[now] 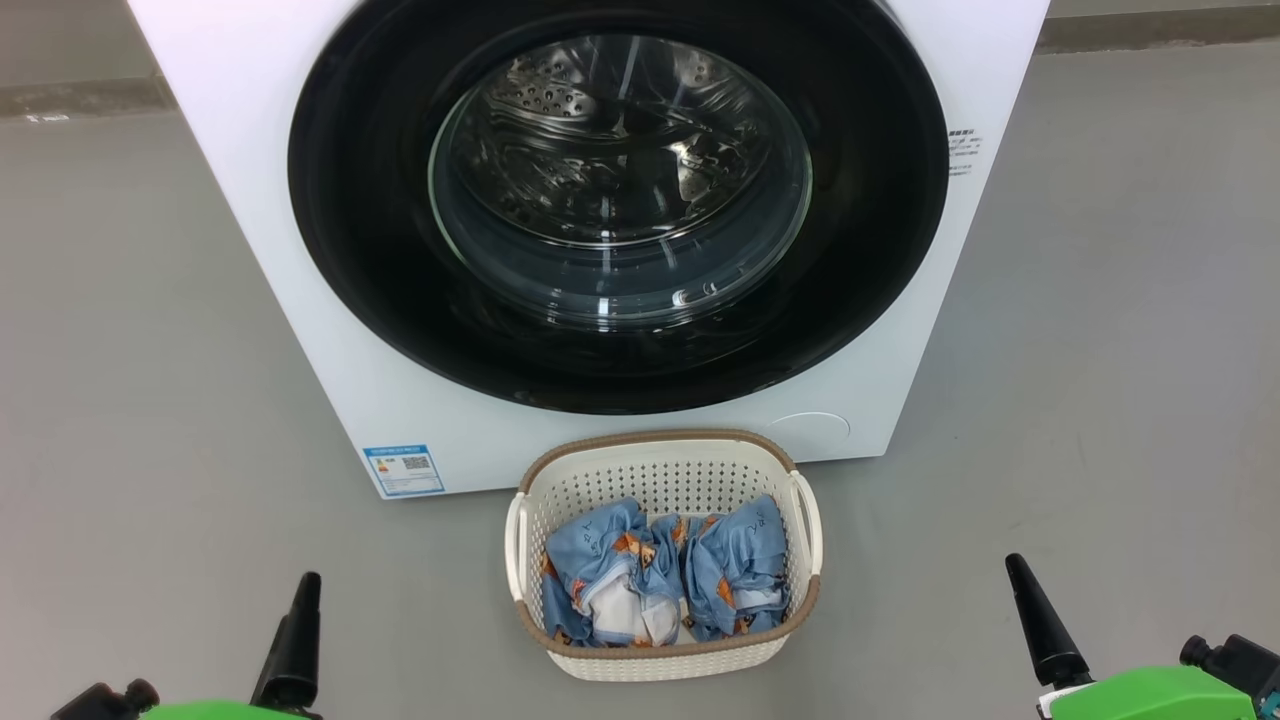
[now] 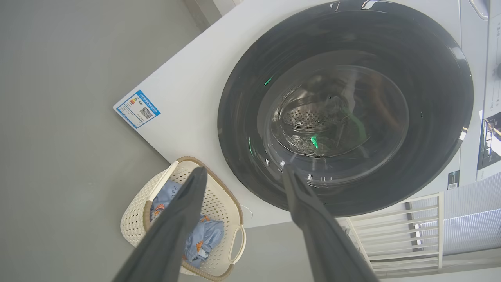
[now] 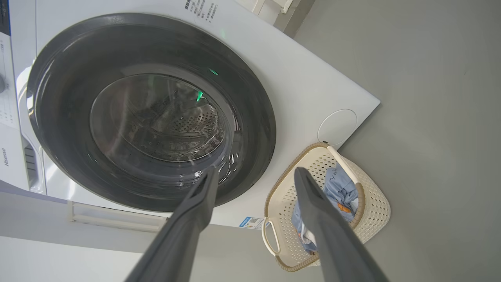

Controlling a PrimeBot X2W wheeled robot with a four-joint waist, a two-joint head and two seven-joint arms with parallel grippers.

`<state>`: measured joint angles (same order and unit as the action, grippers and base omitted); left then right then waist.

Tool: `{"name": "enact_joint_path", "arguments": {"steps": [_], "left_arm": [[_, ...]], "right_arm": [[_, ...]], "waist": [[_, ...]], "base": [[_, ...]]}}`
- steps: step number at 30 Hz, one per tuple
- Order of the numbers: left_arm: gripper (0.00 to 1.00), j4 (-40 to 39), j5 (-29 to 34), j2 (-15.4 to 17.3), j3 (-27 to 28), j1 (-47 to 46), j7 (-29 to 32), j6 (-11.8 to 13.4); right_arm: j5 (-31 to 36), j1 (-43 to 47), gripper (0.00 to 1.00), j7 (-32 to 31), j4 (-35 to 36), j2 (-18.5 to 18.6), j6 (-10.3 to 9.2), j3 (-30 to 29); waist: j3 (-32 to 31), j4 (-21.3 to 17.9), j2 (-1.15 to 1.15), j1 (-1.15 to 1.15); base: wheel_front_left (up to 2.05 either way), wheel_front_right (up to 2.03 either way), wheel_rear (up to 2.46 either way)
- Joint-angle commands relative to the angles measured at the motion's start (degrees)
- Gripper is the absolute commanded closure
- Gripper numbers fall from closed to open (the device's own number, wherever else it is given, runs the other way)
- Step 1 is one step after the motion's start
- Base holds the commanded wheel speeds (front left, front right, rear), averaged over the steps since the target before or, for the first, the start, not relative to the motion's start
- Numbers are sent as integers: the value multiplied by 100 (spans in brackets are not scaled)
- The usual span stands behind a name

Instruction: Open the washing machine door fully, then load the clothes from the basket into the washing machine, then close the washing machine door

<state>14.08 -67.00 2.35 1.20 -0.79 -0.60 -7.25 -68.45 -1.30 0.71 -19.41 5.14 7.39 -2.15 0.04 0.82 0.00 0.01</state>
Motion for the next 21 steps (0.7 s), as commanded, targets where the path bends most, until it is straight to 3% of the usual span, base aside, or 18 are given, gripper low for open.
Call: {"name": "enact_joint_path", "arguments": {"steps": [1,21], "left_arm": [[0,-196,180,115,62,-38,-71,-12],[0,-419,1555,203,-48,46,-426,-15]], "right_arm": [[174,-247,0,71,116,92,4,88],[1510,-281,0,423,38,266,6,389]], "waist": [[-1,2,0,-1],[-30,35,0,-1]], "base": [[0,0,0],[0,0,0]]}}
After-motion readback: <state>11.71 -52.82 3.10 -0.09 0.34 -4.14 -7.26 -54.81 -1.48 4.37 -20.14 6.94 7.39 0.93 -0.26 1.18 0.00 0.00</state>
